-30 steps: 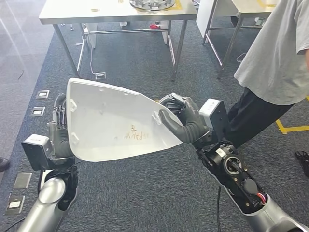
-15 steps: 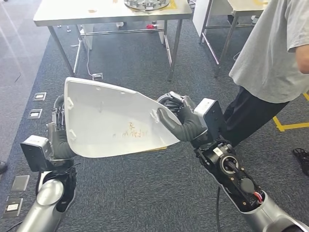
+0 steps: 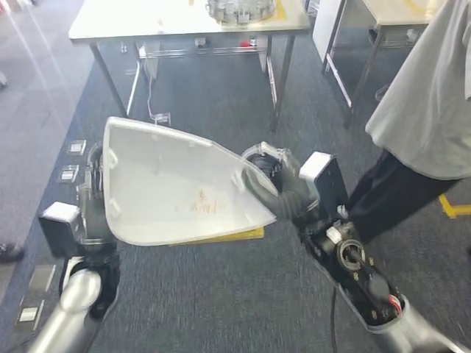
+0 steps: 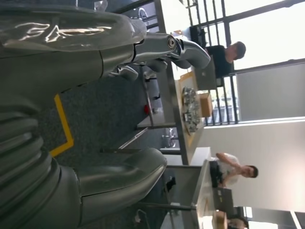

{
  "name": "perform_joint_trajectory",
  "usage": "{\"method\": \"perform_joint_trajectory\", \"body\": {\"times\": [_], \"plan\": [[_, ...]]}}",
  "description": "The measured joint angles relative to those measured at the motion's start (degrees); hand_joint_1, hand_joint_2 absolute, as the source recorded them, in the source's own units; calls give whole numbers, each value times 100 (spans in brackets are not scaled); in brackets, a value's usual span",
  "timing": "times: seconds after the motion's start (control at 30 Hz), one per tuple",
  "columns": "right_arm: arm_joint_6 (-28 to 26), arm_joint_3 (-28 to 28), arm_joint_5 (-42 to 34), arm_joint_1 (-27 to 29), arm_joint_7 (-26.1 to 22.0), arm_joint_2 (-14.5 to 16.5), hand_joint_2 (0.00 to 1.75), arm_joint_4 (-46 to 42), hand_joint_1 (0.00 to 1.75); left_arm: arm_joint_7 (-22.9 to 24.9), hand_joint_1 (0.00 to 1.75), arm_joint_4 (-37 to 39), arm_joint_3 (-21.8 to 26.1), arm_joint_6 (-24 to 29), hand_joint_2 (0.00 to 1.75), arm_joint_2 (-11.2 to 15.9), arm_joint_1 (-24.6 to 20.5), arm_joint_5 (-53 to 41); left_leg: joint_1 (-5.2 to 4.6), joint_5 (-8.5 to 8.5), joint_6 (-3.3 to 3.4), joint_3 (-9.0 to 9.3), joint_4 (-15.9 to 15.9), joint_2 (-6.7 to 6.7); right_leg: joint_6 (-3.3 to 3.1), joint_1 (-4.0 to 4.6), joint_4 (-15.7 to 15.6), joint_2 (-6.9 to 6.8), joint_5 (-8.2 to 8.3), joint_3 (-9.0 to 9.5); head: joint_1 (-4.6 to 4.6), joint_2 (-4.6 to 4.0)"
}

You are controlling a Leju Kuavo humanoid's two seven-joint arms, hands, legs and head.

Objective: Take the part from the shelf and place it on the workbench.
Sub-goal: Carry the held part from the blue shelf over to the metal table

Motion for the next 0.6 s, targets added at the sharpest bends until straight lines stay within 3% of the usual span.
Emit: {"method": "perform_joint_trajectory", "body": {"times": [0.07,0.1,0.17,0.2,0.23,0.3,0.33,0.37,0.4,0.47,0.5,0.53,0.6], "plan": [[21,-2,-14,8,-8,0,175,-3,175,-1,0,1,0,0,175,-5,-7,-12,12,-8,-77,-19,79,5,-152,37,-25,7,-89,103,-40,0],[27,-8,-25,1,-16,0,175,-7,175,-3,0,1,1,0,175,-7,-10,-17,21,45,-112,-95,265,32,-207,39,-44,3,-131,174,-60,-1],[33,-21,-49,-14,-22,0,175,-6,175,-3,0,2,2,-1,175,-7,-21,-23,33,181,-166,-572,985,106,-284,37,-88,-5,-230,367,-103,-1],[35,-22,-57,-18,-23,0,175,-4,175,-4,0,5,1,-1,175,-7,-18,-25,34,184,-189,-921,1411,135,-306,42,-102,-14,-300,460,-134,-1],[39,-20,-62,-17,-22,0,175,-3,175,-2,0,10,1,-1,175,-6,-13,-25,32,82,-200,-1262,1745,147,-318,47,-113,-16,-382,560,-165,0],[43,-14,-62,-15,-20,0,175,-2,175,-3,0,17,1,-1,175,-4,-1,-25,20,-248,-179,-1730,1932,151,-326,50,-124,-12,-571,795,-213,0],[42,-13,-62,-14,-19,0,175,-1,175,-3,0,20,2,-1,175,-2,-1,-25,2,-327,-142,-1830,1765,152,-326,49,-133,-7,-676,935,-243,0],[40,-11,-62,-12,-19,0,175,-1,175,-3,0,20,2,-1,175,1,-1,-25,-29,-248,-92,-1851,1455,153,-322,49,-150,-4,-783,1082,-276,0],[40,-9,-62,-6,-19,0,175,2,175,-3,0,23,2,-1,175,5,0,-25,-76,94,-14,-1813,1023,154,-316,47,-182,-4,-893,1204,-314,0],[40,-3,-62,12,-16,1,175,17,175,-1,0,31,2,-1,175,14,6,-24,-186,1103,124,-1699,187,131,-279,62,-271,13,-1102,1443,-379,-1],[42,0,-62,18,-15,3,175,24,175,1,0,33,4,-1,175,19,7,-25,-221,1458,158,-1640,-49,106,-260,73,-363,22,-1182,1574,-400,-1],[43,0,-62,14,-15,5,175,28,175,1,0,34,6,-1,175,20,1,-25,-227,1557,159,-1589,-148,87,-237,89,-411,34,-1191,1720,-406,-1],[42,-6,-67,-20,-21,10,175,22,175,-3,0,28,10,-2,175,15,-23,-28,-202,1367,152,-1402,-143,64,-197,103,-257,28,-1035,1813,-386,0]]}}
